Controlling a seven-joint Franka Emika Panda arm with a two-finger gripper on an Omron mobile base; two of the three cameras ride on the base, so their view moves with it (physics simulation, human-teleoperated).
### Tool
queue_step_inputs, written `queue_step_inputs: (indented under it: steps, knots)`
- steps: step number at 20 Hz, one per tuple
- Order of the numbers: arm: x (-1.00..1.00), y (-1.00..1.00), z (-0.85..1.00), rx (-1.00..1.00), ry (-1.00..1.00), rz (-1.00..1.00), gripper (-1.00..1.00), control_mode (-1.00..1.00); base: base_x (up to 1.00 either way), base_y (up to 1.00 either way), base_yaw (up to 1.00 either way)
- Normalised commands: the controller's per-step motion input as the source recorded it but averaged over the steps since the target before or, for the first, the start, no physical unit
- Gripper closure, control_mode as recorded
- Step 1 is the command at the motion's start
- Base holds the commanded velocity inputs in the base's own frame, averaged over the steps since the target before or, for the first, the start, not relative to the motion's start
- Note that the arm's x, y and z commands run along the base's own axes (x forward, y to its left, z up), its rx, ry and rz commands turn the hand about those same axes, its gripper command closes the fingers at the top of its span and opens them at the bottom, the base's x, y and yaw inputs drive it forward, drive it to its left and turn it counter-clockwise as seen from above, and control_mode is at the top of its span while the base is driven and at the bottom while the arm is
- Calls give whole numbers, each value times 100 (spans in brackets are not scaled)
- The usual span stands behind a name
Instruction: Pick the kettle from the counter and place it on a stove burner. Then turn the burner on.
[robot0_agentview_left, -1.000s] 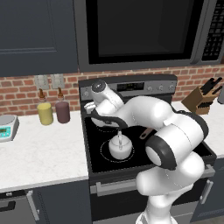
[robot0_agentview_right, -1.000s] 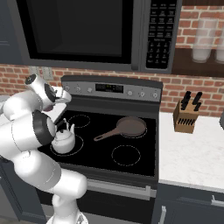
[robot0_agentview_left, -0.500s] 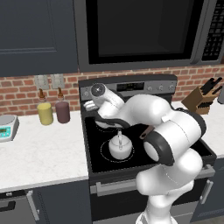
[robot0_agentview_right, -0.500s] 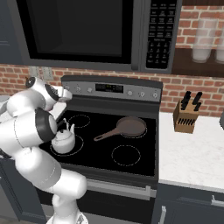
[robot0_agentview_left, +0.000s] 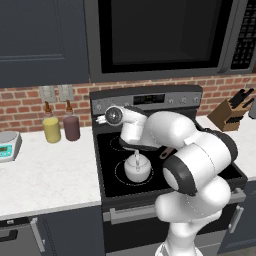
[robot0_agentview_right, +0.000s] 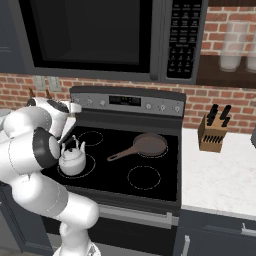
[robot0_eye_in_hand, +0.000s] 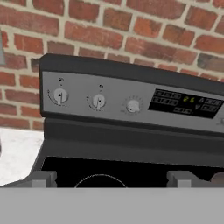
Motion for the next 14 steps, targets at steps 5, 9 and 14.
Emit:
queue_step_inputs:
  steps: [5,9,14]
  knots:
    - [4,0,7,0,-16,0,-100,-100,0,0,0]
    - [8,0,4,0,-6,0,-100,-100,0,0,0]
    - [0,0,0,0,-4,0,-100,-100,0,0,0]
